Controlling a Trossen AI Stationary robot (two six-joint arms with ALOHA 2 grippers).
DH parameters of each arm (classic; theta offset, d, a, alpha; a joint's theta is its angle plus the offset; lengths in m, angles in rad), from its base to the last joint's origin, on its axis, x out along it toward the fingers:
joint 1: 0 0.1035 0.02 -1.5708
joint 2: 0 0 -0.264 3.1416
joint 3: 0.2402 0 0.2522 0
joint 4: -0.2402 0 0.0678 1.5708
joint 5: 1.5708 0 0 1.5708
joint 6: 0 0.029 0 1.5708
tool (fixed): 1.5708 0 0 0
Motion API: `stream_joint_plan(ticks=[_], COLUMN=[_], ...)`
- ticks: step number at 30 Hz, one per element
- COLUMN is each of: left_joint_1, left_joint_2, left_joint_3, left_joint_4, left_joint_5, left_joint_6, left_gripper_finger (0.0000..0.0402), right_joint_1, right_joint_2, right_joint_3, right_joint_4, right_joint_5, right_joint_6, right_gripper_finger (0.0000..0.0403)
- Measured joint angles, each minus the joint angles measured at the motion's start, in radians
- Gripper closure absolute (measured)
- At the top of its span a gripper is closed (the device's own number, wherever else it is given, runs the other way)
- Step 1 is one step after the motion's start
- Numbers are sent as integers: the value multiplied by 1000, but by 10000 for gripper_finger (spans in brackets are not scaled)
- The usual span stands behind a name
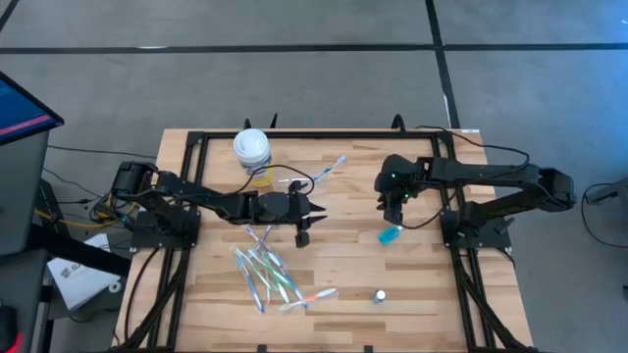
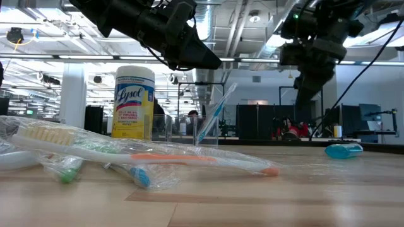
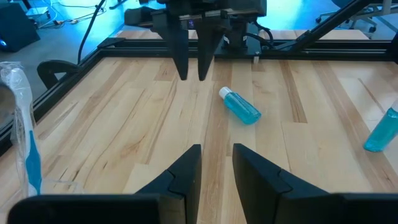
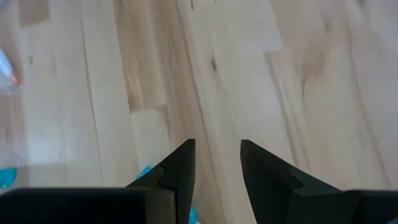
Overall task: Pick & Place toothbrushing station
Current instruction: Put the blue mouthwash into the transparent organizer
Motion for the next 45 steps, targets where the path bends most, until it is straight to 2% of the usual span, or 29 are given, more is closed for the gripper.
stream_joint_plan(ticks=[13,19,26,45], left_joint_1=[0,0,0,0], left_joint_2=[0,0,0,0], left_joint_3=[0,0,0,0], left_joint_4=[0,0,0,0], left_joint_5=[-1,-1,-2,11], left_joint_6=[0,0,0,0], left_gripper_finger=[315,315,315,315], right_joint_1=[95,195,274,269], right_joint_2=[1,6,6,20], right_joint_3=[-9,-9,-9,-14], right_joint_4=[-78,-123,-129,-139], right_joint_5=[32,132,185,232], right_joint_6=[18,51,71,87], right_gripper_finger=[285,285,285,285])
